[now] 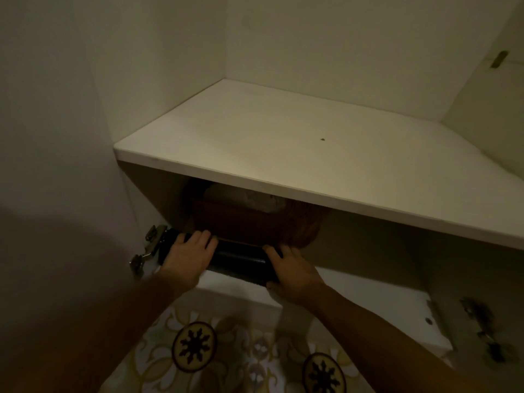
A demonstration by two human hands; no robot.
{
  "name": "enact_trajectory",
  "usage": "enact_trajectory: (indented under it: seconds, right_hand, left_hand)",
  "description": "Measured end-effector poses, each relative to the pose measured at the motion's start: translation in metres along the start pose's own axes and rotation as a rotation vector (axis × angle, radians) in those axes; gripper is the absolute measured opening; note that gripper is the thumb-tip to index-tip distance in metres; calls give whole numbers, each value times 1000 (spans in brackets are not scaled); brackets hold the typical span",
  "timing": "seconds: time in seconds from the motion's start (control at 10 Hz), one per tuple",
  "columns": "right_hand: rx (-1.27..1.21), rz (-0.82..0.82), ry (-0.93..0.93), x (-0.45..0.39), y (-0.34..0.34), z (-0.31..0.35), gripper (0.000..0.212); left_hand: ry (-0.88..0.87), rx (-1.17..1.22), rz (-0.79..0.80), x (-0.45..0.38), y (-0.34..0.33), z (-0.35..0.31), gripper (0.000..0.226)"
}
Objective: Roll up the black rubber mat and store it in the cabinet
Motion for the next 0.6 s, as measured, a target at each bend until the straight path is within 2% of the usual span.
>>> enact_trajectory:
  seconds: [0.2,0.4,0.5,0.6]
  right_hand:
    - [126,32,39,5,-7,9,106]
    - [175,20,32,7,-2,12,115]
    - [167,1,22,6,5,12,112]
    - [185,-28,-11,19,19,17,105]
  left_hand:
    - [-79,20,-81,18,1,7,103]
    - [-137,43,-76,27,1,10,116]
    - [-181,69,-79,26,4,8,119]
    - [-169,159,-63,36,17,4,112]
Point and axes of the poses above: each hand's wrist, its own x-axis away from the middle knuckle, its own y-axis out of the back of the hand, z = x × y, the point moved 7 cm from there along -x, towards the middle knuckle, and after that the axes turned 4 degrees about -x, right-handed, at the moved point
